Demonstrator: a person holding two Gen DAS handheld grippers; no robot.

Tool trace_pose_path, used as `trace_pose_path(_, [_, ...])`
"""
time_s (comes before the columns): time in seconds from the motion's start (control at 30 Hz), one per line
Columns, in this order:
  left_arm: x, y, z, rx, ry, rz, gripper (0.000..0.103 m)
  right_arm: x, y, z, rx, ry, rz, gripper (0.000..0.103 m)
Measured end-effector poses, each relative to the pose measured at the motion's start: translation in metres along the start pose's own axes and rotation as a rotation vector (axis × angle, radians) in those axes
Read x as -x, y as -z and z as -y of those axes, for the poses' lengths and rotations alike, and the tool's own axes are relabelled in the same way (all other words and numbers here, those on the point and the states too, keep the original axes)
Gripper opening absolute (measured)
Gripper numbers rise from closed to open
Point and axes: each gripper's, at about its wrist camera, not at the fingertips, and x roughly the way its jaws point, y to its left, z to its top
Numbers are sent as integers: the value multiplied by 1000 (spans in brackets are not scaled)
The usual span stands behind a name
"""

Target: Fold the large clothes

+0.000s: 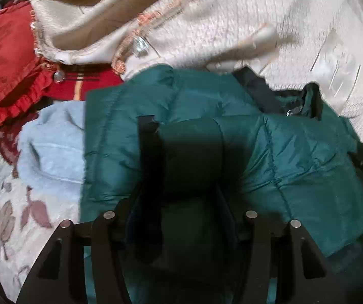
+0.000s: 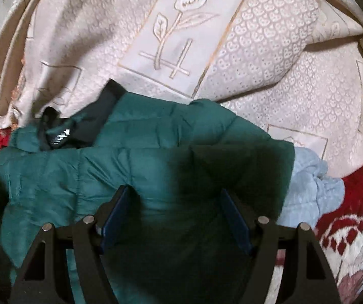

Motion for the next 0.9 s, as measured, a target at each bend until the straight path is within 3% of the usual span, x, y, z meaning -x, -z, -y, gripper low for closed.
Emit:
trace_pose_path(0.2, [-7,-5,1,-10,-18,-1,37,-10,-7,3,-19,2,-10,81])
trace_pose_path(0.4, [-7,0,0,-18,-23,20,37,53,9,-5,-16,-90,36,81])
trace_pose_path(0.53, [-6,2,2,-14,-35,28,37,74,32,-24,79,-74,39,81])
trace_pose_path(0.73, [-3,6,4,-21,-40,35,39,28,46,-28,111,18,-27,81])
trace_pose_path(0.9, [-5,6,4,-27,-45,32,39,12,46,-25,101,9,-69,81])
